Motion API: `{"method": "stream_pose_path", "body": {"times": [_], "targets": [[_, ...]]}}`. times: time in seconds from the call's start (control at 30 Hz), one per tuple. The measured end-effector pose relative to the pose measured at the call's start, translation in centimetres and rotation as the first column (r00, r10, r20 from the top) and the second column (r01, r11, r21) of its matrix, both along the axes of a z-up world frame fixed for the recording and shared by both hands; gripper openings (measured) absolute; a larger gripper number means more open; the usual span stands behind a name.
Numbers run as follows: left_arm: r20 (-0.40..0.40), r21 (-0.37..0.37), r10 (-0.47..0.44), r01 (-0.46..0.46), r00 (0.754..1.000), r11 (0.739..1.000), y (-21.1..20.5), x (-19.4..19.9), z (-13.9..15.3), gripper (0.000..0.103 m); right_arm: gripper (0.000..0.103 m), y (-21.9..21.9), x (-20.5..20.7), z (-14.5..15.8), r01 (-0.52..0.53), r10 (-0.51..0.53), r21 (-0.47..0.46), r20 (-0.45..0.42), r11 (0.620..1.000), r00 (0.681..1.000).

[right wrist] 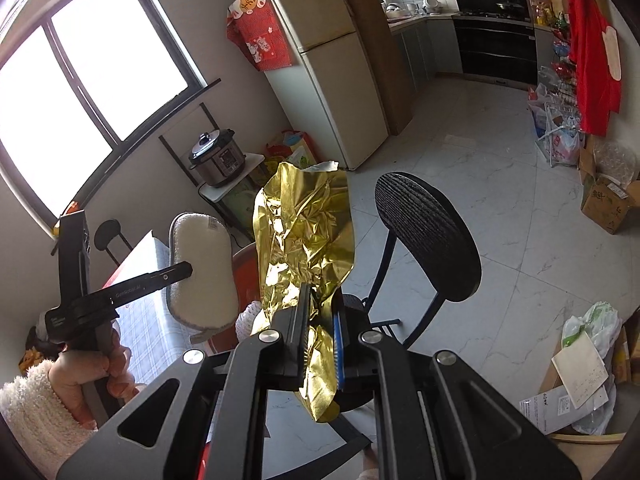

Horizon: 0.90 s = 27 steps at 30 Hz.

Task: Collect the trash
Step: 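Carry the sponge over the bin and open the left tool while the right tool carries the foil, then open the right tool to drop the gold foil into the bin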

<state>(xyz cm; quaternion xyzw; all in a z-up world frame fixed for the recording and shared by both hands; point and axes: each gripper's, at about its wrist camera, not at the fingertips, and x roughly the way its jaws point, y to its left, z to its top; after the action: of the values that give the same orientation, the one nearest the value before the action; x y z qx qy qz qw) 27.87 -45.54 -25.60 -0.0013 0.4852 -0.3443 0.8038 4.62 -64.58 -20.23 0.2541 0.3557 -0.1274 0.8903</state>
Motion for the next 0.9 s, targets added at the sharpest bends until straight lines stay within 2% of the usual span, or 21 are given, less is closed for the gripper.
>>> {"method": "stream_pose_path", "body": {"times": [0.03, 0.07, 0.1, 0.3, 0.47, 0.63, 0.73, 0.77, 0.9], "targets": [[-0.008, -0.008, 0.004, -0.004, 1.0, 1.0, -0.1, 0.4, -0.1, 0.029, 0.01, -0.1, 0.0, -0.1, 0.003, -0.003, 0.004, -0.001, 1.0, 1.0], [-0.02, -0.027, 0.007, -0.007, 1.0, 1.0, -0.1, 0.8, -0.2, 0.045, 0.01, -0.2, 0.0, -0.1, 0.006, -0.006, 0.008, -0.002, 1.0, 1.0], [-0.018, -0.044, 0.013, -0.014, 1.0, 0.999, 0.2, 1.0, 0.0, 0.054, 0.01, -0.2, 0.1, 0.0, 0.007, -0.007, 0.011, -0.003, 1.0, 1.0], [0.04, -0.058, 0.018, -0.015, 0.999, 0.998, 2.0, 0.8, 2.0, 0.056, 0.01, 0.1, 0.8, -0.4, -0.002, 0.002, 0.021, -0.009, 1.0, 1.0], [0.114, -0.066, 0.052, -0.045, 0.992, 0.997, 5.6, -1.0, 4.9, 0.062, 0.01, 1.1, 2.4, -0.9, -0.032, 0.032, 0.012, -0.026, 0.999, 0.999], [0.227, -0.088, 0.16, -0.143, 0.961, 0.986, 11.1, -3.4, 7.5, 0.084, 0.01, 2.5, 4.7, -1.4, -0.078, 0.079, 0.01, -0.046, 0.997, 0.996], [0.248, -0.082, 0.201, -0.187, 0.948, 0.979, 14.1, -4.5, 8.4, 0.087, 0.01, 3.7, 6.4, -1.9, -0.114, 0.114, 0.006, -0.064, 0.993, 0.991], [0.252, -0.08, 0.218, -0.204, 0.943, 0.976, 15.1, -4.7, 8.8, 0.091, 0.01, 4.2, 6.9, -2.0, -0.127, 0.127, 0.003, -0.072, 0.992, 0.989], [0.243, -0.085, 0.291, -0.279, 0.925, 0.957, 19.3, -5.7, 9.3, 0.091, 0.01, 5.8, 9.2, -3.3, -0.159, 0.16, 0.015, -0.106, 0.987, 0.981]]}}
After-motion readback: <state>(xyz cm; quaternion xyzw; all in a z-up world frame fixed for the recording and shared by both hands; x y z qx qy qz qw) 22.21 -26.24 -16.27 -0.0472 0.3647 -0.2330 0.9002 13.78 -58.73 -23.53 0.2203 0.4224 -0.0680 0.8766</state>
